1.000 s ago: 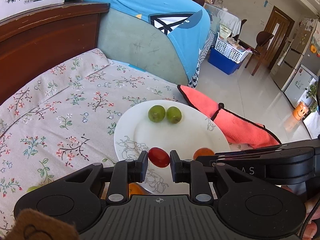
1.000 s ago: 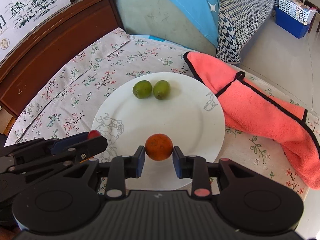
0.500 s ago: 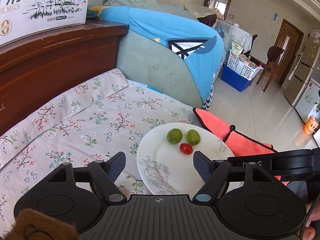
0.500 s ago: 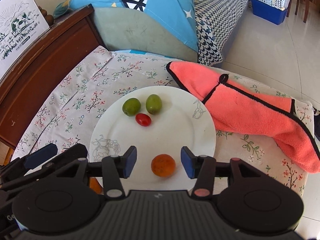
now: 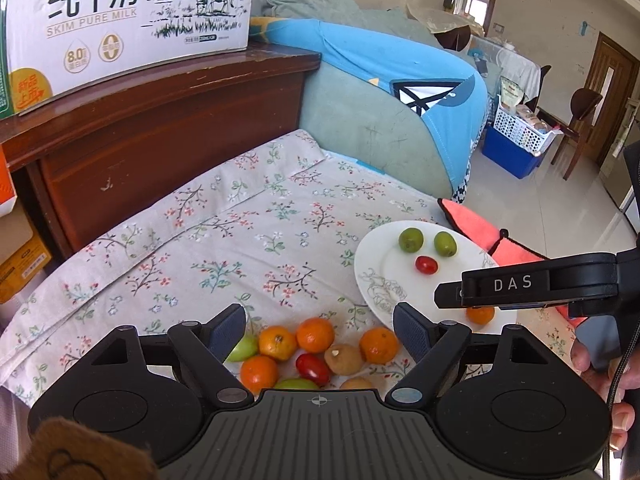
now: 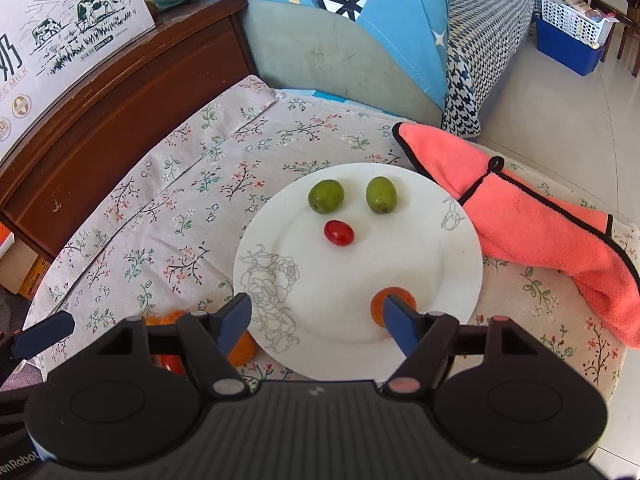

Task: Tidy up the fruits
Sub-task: 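Withdraw both tools from the plate toward the remaining fruits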

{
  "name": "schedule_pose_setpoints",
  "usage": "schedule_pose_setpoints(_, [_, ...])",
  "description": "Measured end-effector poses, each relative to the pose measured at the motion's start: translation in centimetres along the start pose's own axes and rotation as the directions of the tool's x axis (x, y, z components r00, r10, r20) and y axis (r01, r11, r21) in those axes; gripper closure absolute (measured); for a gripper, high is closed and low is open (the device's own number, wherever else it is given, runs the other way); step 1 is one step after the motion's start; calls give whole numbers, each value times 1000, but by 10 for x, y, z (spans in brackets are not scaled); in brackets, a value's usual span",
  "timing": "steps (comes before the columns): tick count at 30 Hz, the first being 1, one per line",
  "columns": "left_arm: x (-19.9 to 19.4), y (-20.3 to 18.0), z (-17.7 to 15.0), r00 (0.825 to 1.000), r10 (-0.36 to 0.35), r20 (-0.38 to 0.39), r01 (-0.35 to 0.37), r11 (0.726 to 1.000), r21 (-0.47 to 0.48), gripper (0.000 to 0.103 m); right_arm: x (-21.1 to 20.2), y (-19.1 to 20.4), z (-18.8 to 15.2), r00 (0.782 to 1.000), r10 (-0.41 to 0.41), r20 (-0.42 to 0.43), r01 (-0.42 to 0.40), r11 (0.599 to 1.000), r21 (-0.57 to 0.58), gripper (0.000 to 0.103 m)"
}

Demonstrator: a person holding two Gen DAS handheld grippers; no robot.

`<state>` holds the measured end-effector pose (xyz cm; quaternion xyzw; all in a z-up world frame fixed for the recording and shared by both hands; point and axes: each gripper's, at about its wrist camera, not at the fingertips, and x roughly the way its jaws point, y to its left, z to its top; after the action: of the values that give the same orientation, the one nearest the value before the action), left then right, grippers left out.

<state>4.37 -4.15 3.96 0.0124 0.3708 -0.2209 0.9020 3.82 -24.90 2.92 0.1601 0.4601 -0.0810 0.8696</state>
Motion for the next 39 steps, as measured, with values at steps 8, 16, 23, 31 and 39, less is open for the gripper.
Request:
schedule_pose_setpoints(8, [-22, 11, -20, 998, 45, -47, -45, 999, -1, 19, -11, 23, -21, 999, 47, -3, -47, 993, -110, 28])
schedule_pose_setpoints(16, [-31, 22, -36, 994, 79, -80, -77, 997, 28, 19, -20, 22, -43, 997, 78, -15, -79, 989, -127, 28])
schedule_pose_setpoints(23, [-31, 30, -46, 986, 138, -88, -131, 988, 79, 19, -26, 24, -63, 991, 133, -14, -134, 980, -150, 28])
schedule_pose_setpoints(31, [-16, 47, -38, 990, 99, -98, -95, 995, 37, 21, -13, 44, -80, 984, 174, -34, -177, 955, -238, 47])
schedule_pose_setpoints(39, [12, 64, -26, 988, 107, -107, -112, 993, -38, 24, 0, 53, -76, 981, 194, -17, -193, 955, -228, 60])
